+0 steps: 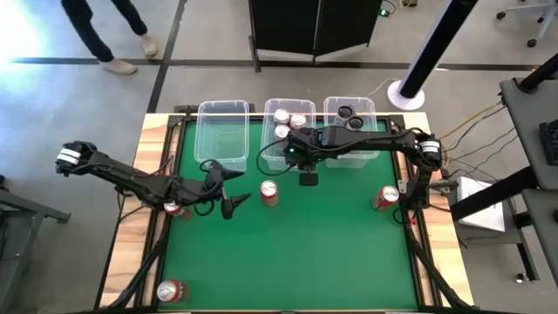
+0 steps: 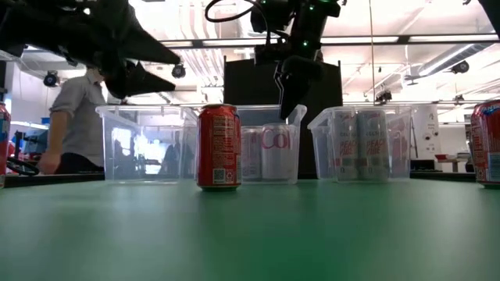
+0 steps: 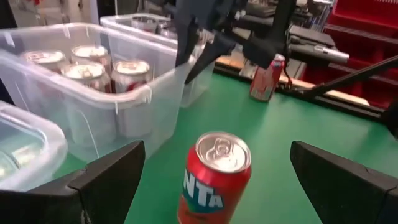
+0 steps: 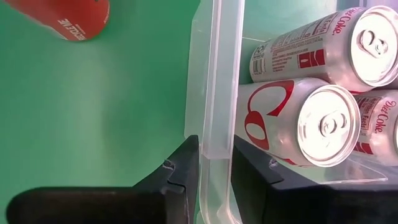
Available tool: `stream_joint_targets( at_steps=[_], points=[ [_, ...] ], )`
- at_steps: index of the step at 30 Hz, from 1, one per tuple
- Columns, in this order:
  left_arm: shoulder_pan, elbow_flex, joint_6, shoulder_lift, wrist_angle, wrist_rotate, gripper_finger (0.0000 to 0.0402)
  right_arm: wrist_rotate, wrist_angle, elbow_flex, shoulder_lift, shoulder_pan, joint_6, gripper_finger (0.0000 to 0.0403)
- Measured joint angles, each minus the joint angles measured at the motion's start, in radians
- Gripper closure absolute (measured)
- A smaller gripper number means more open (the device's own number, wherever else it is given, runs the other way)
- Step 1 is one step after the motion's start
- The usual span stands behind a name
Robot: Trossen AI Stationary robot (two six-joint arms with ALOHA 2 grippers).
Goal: Sort soda cans
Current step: Adjust the middle transparent bin
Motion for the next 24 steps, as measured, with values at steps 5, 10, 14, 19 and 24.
stream_joint_targets(
  at_steps=[5, 10, 14, 19, 24],
  points=[
    [-0.001, 0.001, 0.039, -0.027, 0.028, 0.001, 0.0015, -0.002, 0.001, 0.000, 0.000, 0.000, 0.036, 0.0338],
    [0.000, 0.001, 0.100, -0.074, 0.030, 0.051, 0.0015, -0.001, 0.003, 0.000, 0.000, 0.000, 0.061, 0.0334],
    [-0.001, 0.002, 0.161, -0.116, 0.039, 0.082, 0.0015, 0.007, 0.002, 0.000, 0.000, 0.000, 0.052, 0.0302],
    [-0.001, 0.002, 0.201, -0.199, 0.018, 0.082, 0.0015, 0.016, -0.004, 0.007, -0.012, 0.003, 0.050, 0.0229],
    [0.000, 0.141, 0.173, -0.276, -0.292, 0.073, 0.0015, 0.020, -0.039, 0.099, -0.047, 0.025, 0.050, 0.0149]
  ],
)
